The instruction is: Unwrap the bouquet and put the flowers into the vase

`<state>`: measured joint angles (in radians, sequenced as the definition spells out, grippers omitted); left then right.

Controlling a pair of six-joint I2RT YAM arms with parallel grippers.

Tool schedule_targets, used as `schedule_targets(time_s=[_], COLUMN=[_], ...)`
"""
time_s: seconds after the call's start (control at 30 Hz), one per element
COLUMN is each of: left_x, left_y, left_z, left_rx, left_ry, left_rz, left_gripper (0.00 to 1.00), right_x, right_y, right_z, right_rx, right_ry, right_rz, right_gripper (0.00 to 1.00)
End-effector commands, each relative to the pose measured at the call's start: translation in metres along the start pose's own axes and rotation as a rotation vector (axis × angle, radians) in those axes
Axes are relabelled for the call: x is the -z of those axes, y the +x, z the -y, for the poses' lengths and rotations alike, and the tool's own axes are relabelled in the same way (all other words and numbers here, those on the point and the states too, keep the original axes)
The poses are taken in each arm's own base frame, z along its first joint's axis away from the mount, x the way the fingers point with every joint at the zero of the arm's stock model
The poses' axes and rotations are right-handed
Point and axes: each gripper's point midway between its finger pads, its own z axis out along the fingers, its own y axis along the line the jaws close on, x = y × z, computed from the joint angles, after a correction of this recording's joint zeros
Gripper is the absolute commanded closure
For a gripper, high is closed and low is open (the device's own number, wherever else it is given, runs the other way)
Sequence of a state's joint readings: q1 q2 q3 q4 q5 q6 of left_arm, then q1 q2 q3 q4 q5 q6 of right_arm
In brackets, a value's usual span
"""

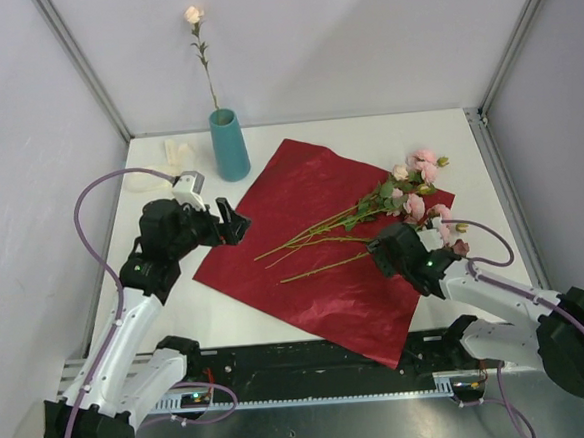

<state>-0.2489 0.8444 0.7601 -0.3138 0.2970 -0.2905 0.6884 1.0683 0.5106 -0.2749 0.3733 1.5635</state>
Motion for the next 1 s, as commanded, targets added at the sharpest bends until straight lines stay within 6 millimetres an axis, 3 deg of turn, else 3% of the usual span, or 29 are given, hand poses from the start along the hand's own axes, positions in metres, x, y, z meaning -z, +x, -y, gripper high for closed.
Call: schedule_targets(time_s=[0.0,0.4,0.6,0.83,0.97], left_x=[0.0,-0.003,-0.004,-0.003,-0.006], left_y=[-0.002,0.003,0.004,-0.002,-0.008], left_z=[0.006,0.008,0.009,0.012,0.026], left_rx=[0.002,0.001,0.006,0.04,0.077], left_ry=[0.024,0.045,0.051,0.053,0.108], left_rz=[0.011,-0.015,-0.024,-0.015,-0.033], left_gripper=[0.0,0.0,0.0,0.0,0.0], right_x=[-0.011,-0.036,-0.041,-0.02,0.003], right_y=[-0.006,-0.008,-0.013,-0.026,-0.038], right_z=[0.005,0.011,0.013,-0.011,-0.028], right_rx=[-0.045,-0.065,-0.067,0.003,0.034], right_ry=[0.027,0.059,0.07,-0.027,-0.091], right_rz=[0.057,0.097,0.116,0.177,0.223], right_gripper=[0.52,0.56,0.7,0.97,1.0])
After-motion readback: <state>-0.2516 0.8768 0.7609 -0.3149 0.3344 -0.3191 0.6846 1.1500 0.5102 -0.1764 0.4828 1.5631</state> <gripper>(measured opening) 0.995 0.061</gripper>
